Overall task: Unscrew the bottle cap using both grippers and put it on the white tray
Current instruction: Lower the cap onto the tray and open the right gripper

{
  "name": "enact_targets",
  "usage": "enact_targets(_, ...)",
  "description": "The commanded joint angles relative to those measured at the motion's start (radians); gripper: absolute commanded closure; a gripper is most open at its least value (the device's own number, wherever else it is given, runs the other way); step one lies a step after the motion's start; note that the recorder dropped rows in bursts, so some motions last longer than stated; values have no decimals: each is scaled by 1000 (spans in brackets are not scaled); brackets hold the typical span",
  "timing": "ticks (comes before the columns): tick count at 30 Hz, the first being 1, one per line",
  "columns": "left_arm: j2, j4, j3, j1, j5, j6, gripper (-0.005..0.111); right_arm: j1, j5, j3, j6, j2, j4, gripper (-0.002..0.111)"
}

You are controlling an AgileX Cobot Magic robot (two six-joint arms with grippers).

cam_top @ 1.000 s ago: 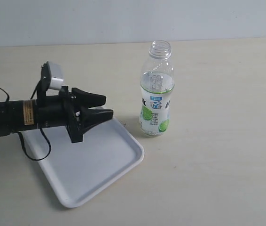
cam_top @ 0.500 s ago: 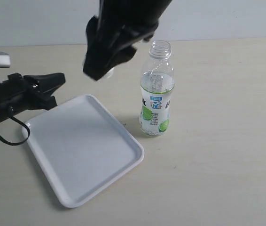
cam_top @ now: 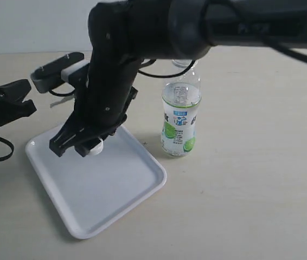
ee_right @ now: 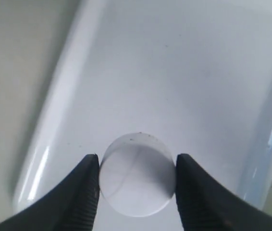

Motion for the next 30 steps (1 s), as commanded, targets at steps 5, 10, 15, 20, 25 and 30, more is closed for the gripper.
enact_targets(5,-9,-127,29,5,-10,14,107,0,-72,-2,88,122,-39,108)
enact_targets(10,-9,-127,29,5,-10,14,107,0,-69,-2,105,152,-39,106)
enact_targets(15,-9,-127,29,5,-10,14,107,0,-53,-2,105,162,-36,78)
enact_targets(20,-9,-127,29,5,-10,14,107,0,-69,-2,101,157,-38,23)
enact_targets(25,-9,-125,29,5,-10,15,107,0,-103,-3,103,115,-40,25)
enact_targets(30,-9,-121,29,5,-10,15,107,0,-124,-4,103,6,-42,27)
